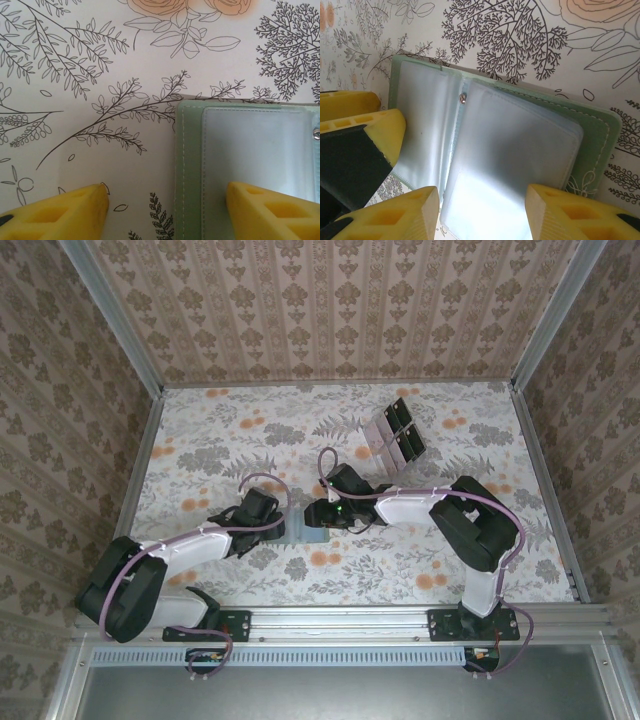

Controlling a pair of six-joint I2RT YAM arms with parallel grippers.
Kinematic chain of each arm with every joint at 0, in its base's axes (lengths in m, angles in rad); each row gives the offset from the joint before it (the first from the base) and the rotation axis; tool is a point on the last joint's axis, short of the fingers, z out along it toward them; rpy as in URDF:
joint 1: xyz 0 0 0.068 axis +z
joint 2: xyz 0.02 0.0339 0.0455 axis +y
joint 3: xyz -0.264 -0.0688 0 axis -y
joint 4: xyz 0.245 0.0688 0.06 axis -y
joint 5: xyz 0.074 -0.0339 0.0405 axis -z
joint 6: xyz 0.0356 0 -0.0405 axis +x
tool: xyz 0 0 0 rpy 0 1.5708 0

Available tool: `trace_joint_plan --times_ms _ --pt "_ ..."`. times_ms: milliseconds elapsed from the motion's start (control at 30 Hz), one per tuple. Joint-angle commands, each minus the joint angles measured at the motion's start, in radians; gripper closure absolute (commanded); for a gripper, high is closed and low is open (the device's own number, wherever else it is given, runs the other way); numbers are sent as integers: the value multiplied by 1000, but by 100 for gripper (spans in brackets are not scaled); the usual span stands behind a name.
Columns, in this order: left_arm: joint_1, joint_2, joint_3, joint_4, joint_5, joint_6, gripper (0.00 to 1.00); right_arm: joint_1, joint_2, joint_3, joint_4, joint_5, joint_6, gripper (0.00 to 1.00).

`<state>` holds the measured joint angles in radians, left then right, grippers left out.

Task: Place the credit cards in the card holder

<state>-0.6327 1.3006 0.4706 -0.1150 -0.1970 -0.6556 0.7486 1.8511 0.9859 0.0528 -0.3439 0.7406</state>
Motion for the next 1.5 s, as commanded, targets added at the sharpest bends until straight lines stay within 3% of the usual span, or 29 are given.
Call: trace_joint_plan --times_ms 0,1067,1467 --pt "-4 11 -38 -58 -16 -21 35 -7 -18 -33 -87 48 16 48" --pt "-46 65 -40 20 -3 -36 35 27 116 133 -92 -30 32 48" --pt "-47 -91 -71 5 -18 -27 34 27 129 146 -3 -84 115 48"
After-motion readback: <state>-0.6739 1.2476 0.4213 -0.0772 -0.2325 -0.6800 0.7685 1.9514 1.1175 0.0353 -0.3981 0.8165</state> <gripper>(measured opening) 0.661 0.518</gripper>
